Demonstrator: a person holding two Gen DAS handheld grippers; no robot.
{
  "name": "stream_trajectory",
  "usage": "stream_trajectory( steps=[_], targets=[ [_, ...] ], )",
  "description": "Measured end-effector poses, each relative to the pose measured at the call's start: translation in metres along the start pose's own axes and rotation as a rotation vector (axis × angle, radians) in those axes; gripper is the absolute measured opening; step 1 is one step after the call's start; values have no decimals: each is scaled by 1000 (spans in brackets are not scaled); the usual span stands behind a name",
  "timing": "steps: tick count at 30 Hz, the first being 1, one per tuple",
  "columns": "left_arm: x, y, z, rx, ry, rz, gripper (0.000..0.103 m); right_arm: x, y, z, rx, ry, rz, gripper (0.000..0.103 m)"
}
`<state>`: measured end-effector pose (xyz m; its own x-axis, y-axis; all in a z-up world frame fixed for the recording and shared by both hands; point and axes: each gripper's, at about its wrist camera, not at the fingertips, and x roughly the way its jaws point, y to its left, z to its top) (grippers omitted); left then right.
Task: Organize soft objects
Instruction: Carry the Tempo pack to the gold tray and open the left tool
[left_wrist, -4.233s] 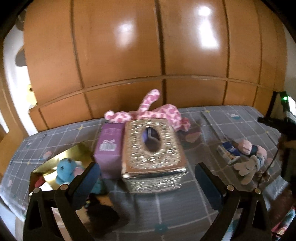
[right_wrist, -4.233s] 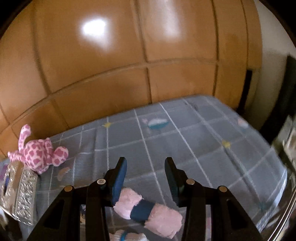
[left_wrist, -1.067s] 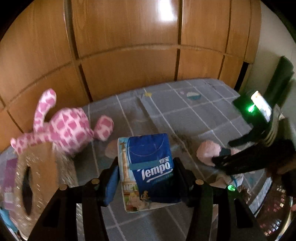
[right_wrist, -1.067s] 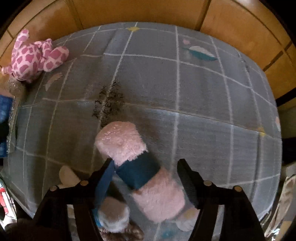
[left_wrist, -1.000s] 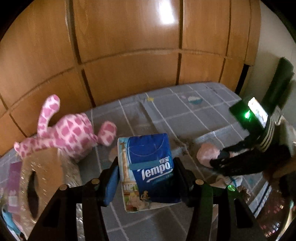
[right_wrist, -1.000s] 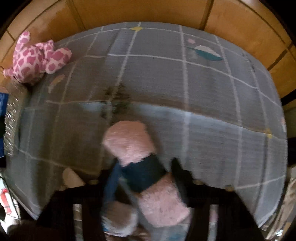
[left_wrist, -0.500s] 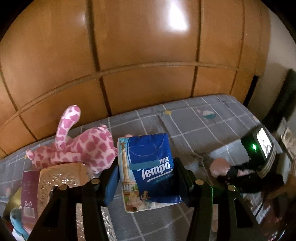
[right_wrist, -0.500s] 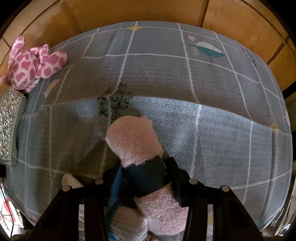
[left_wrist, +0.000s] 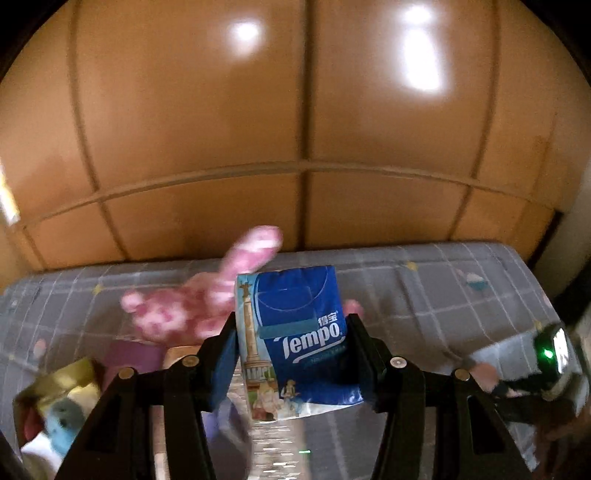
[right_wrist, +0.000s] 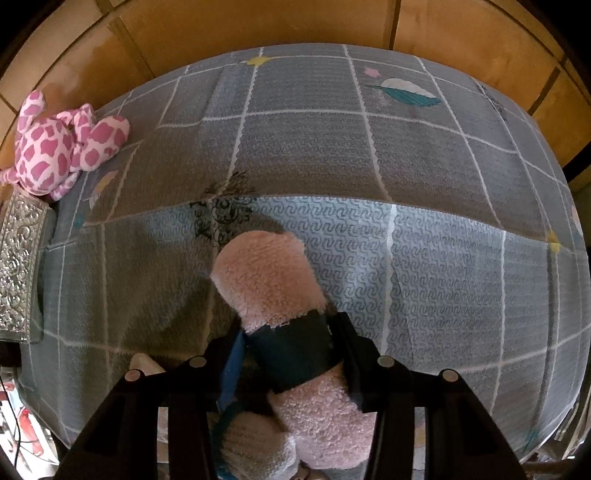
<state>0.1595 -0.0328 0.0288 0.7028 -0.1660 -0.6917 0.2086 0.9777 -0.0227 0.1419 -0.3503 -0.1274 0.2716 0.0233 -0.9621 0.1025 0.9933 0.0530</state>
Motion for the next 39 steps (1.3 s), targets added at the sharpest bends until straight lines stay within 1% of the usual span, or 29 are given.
stream_trajectory(
  steps=[7,12,18,24,28,31,39],
  targets=[
    [-21,75,-9,-124,-30,117,56,1,3,-2,-1,-3,-10,47],
    [-48,132,-34,-223,-57,181,56,4,12,-4,-16,-11,-46,47],
    [-85,185,-69,-326,-92,218,56,4,24,-10,-17,-42,-100,47],
    [-125,218,-107,-381,-125,255,56,5,37,-19,-50,-82,-154,47],
    [-142,234,-131,-422,-129,269,56,5,42,-26,-54,-97,-154,47],
    [-151,239,-143,-437,-129,280,56,3,43,-30,-59,-108,-156,47],
    [-170,243,-179,-476,-122,279,56,-7,52,-40,-125,-136,-222,46]
  ],
)
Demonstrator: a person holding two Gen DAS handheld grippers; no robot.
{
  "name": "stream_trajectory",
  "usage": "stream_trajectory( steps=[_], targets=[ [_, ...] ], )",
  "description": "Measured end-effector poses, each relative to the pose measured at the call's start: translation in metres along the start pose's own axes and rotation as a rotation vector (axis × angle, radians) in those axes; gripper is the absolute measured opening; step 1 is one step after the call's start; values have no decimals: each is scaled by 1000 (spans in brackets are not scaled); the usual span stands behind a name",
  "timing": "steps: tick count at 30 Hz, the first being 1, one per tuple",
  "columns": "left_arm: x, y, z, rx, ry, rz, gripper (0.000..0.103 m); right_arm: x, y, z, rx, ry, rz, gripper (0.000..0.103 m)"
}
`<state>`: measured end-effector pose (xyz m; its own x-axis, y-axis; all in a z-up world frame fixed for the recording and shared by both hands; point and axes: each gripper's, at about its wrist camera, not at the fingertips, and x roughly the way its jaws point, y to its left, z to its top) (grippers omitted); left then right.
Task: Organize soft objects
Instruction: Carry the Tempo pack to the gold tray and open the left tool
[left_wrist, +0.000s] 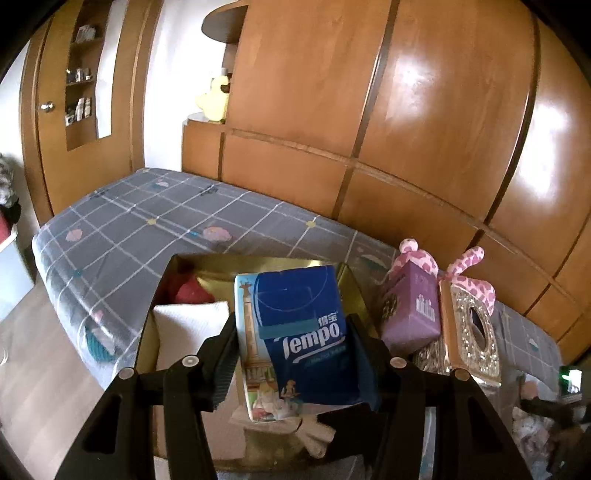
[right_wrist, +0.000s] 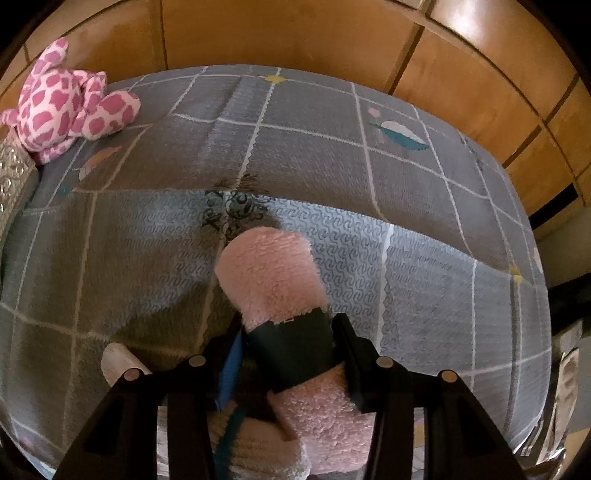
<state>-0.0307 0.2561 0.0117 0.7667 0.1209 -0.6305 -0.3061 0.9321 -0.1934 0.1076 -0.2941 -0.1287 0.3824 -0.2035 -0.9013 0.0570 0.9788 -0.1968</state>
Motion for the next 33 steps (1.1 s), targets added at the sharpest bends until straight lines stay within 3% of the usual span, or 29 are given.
stream_trajectory(
  steps=[4,14,18,27,33],
  targets=[
    [-8,16,-10,-21,10,13,56,-4,4,-3,-16,-8,-15,45],
    [-23,70,-43,-116,60,132,56,-12,15,-7,-66,-21,-51,44],
    [-6,63,-51,-96,96,138,56,-9,15,-5,-81,-26,-62,44],
    [23,23,-43,12,76,124,56,-10,17,-5,-87,-27,-68,44],
    [45,18,-40,29,103,131,56,-11,19,-6,-99,-35,-78,44]
  ],
)
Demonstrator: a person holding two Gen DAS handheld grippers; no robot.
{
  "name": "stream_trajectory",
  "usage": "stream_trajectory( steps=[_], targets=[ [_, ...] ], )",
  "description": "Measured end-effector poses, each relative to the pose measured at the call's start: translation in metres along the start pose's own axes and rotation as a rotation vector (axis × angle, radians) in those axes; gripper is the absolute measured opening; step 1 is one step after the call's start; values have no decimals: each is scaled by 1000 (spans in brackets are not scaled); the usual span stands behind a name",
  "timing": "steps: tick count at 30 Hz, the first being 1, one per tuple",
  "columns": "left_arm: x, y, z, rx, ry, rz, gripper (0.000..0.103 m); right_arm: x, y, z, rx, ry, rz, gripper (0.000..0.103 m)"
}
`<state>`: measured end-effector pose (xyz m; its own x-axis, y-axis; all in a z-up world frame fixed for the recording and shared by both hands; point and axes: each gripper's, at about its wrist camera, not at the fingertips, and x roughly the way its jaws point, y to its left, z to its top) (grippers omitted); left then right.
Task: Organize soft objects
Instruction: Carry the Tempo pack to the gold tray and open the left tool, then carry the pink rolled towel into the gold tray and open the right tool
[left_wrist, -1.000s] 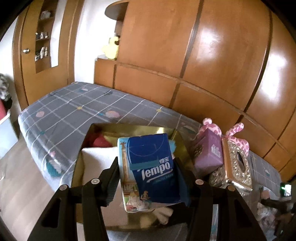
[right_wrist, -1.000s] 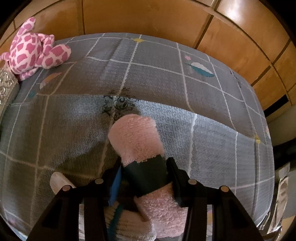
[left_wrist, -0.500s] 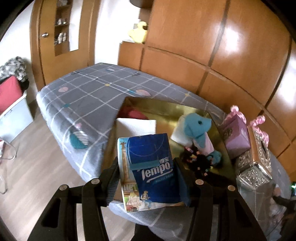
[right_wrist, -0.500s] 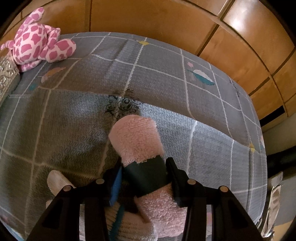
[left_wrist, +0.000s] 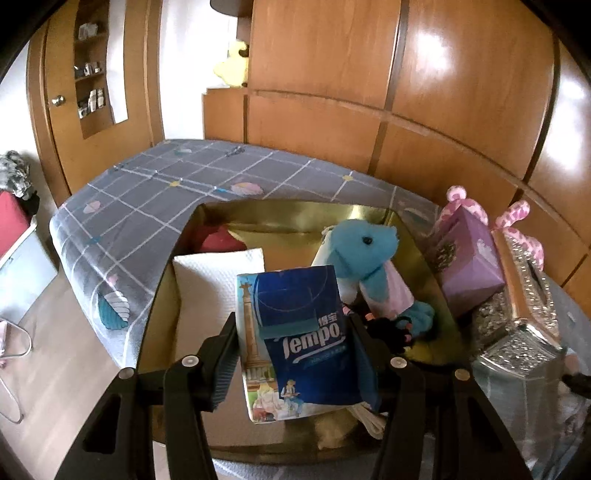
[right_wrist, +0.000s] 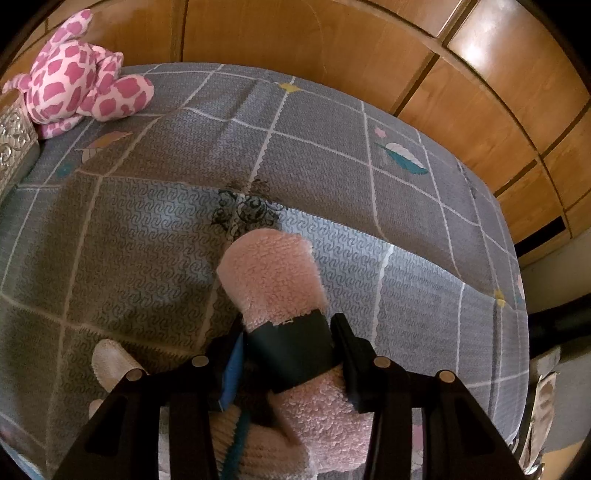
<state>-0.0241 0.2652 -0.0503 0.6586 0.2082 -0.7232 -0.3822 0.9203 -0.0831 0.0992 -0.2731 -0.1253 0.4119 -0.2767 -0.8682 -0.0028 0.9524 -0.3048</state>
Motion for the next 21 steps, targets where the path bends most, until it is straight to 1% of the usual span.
stream_trajectory(
  steps=[6,9,11,12,13,19,21],
  targets=[
    [24,3,3,-10,45,18,57,0,0,0,0,-3,2,43],
    [29,3,1,-7,47,29,58,-1,0,0,4,-2,4,43],
    [30,4,1,-13,50,29,62,0,0,1,5,-2,5,43],
    [29,4,1,-13,50,31,67,0,0,1,5,-2,4,43],
    [29,3,1,-13,48,34,70,0,0,1,5,-2,4,43],
    [8,-1,4,0,-14,40,77,0,-4,3,24,2,17,42],
    [-2,-3,6,6,-39,35,78,0,-7,4,49,4,17,41]
  ],
)
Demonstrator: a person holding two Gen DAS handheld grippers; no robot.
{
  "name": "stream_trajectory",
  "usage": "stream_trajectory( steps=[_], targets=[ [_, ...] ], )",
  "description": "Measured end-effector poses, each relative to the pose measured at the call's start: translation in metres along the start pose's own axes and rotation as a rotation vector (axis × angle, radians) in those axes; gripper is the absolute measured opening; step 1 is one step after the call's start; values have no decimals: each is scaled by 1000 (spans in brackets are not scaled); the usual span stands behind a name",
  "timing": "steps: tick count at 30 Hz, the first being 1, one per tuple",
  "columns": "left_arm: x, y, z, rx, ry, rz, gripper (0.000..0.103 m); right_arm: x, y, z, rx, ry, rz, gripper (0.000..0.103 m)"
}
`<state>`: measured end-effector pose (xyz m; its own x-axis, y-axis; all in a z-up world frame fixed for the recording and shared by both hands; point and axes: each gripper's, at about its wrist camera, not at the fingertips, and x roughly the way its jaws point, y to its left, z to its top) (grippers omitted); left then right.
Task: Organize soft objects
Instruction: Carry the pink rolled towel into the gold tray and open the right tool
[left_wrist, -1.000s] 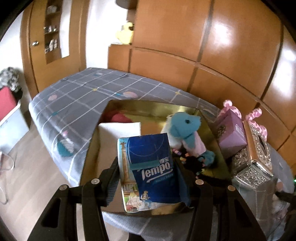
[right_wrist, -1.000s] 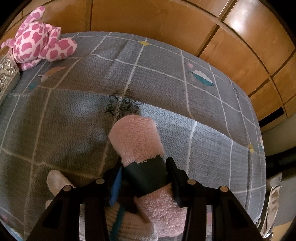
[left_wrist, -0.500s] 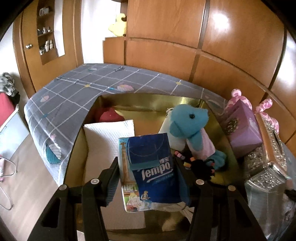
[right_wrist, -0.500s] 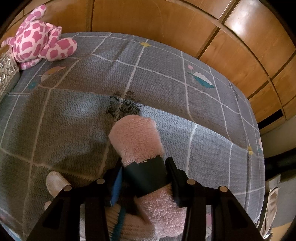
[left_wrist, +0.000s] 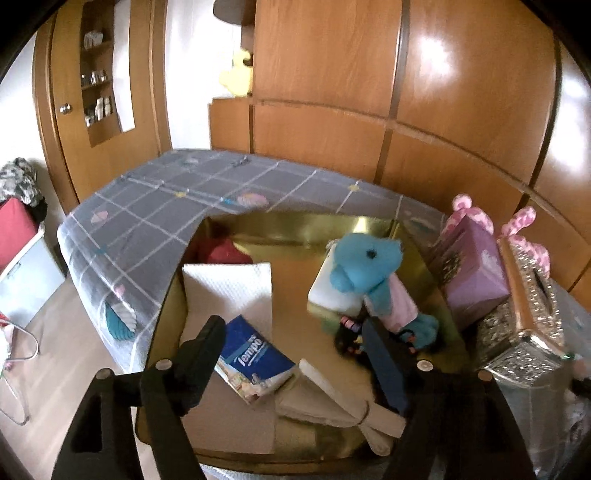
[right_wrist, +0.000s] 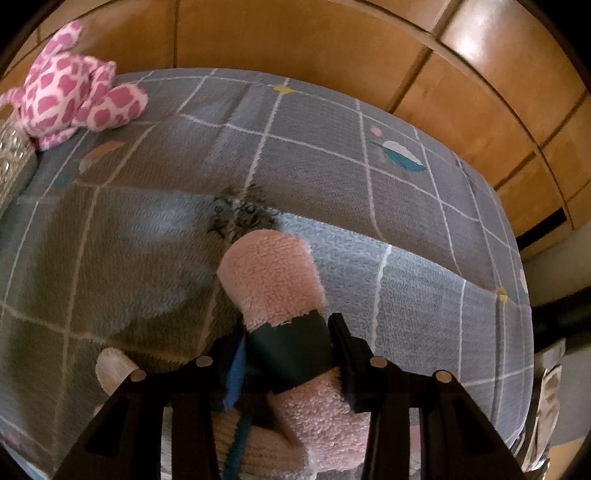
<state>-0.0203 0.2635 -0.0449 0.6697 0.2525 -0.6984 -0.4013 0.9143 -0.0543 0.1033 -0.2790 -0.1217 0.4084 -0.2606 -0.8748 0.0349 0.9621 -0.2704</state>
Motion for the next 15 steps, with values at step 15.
stream_trajectory(
  steps=[15],
  targets=[
    [-38,-18,-4,45,-51,-81,80,-47,-9,51,350,-145,165,40]
  ],
)
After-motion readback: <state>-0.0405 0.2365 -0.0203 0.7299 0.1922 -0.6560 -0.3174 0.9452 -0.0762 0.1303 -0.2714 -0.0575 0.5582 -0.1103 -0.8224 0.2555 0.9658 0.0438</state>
